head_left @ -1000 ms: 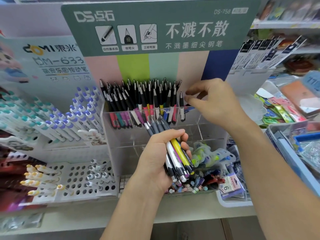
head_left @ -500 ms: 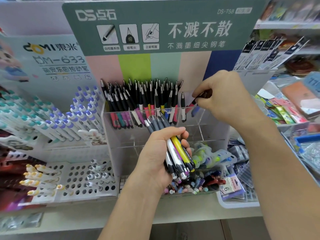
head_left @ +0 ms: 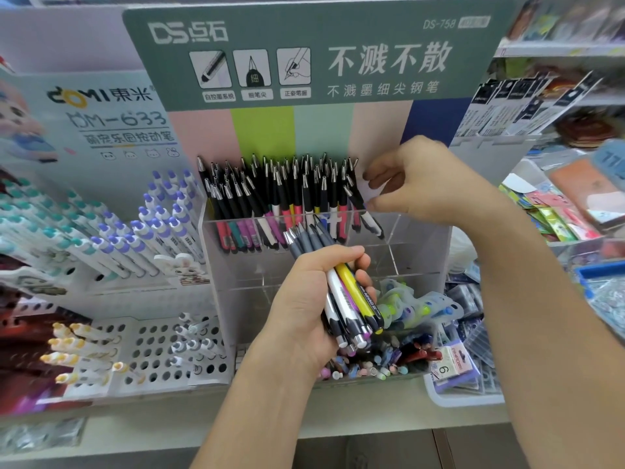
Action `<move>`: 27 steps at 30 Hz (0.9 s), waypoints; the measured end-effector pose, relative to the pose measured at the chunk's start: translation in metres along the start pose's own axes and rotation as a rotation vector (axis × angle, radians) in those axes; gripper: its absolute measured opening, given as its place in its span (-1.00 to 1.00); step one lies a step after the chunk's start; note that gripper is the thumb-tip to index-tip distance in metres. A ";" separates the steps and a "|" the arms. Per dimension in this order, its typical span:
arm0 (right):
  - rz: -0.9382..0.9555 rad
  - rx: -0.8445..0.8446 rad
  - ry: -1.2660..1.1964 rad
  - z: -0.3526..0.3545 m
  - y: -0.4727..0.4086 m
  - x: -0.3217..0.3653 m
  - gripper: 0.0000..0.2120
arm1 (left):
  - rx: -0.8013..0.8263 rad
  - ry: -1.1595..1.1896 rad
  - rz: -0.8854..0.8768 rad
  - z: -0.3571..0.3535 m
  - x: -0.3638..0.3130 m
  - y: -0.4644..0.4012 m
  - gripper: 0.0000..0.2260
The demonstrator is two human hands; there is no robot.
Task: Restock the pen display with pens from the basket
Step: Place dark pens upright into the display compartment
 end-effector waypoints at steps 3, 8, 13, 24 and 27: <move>-0.047 -0.168 -0.116 0.008 0.018 -0.003 -0.82 | 0.015 -0.019 -0.007 -0.002 -0.001 0.000 -0.87; -0.118 0.123 -0.581 -0.009 0.067 0.029 -0.71 | 0.031 -0.169 -0.064 -0.007 0.007 -0.005 -0.92; -0.357 0.165 -1.034 -0.034 0.070 0.024 -0.71 | 0.039 -0.219 -0.020 -0.006 0.011 -0.008 -0.93; -0.458 -0.222 -1.249 -0.031 0.053 0.020 -0.79 | 0.074 0.066 0.021 -0.008 0.007 -0.003 -0.87; -0.282 -0.561 -1.116 -0.014 0.046 0.011 -0.84 | 0.036 0.077 0.014 -0.004 0.005 -0.002 -0.89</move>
Point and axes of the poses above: each hand's wrist, its own y-axis away from the middle knuckle, its own z-axis out of the back of the hand, x = y × z, the point moved 1 cm from there along -y, towards the middle knuckle, and after that the axes turned 10 degrees about y, right-handed, at the moved point
